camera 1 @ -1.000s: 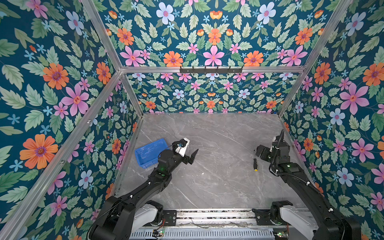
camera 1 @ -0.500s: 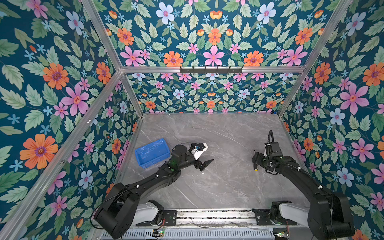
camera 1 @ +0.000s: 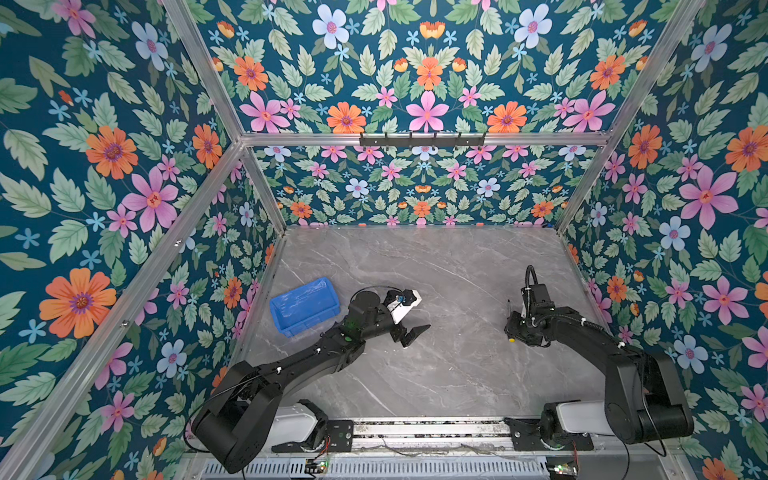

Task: Put the screwdriver in the bin
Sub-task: 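Close the right gripper on the screwdriver handle while the left arm moves inward, then lift the screwdriver with the right gripper and carry it toward the left gripper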

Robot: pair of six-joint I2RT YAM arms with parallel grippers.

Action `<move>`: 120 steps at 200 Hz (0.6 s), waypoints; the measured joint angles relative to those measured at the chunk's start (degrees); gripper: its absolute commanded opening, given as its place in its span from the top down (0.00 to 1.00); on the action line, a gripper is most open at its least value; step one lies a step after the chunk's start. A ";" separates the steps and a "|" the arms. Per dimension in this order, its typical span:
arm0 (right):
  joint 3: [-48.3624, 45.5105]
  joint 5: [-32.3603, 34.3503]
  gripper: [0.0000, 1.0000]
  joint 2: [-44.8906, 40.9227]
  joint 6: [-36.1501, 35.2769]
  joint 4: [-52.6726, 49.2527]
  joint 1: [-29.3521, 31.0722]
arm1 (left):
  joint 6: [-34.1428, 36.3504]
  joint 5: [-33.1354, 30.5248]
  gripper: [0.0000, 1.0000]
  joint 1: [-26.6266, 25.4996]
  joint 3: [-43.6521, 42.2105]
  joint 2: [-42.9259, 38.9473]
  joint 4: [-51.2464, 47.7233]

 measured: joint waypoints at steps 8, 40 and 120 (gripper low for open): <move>-0.13 -0.02 0.58 0.22 0.00 0.04 0.00 | 0.02 -0.02 0.00 -0.04 -0.09 -0.04 0.02; -0.20 -0.46 0.61 1.36 0.04 0.07 0.00 | 0.15 -1.09 0.00 -0.17 -0.35 -0.02 -0.09; 0.02 -1.99 0.79 2.10 0.00 0.20 0.00 | 0.13 -2.32 0.00 -0.48 -1.20 0.02 0.37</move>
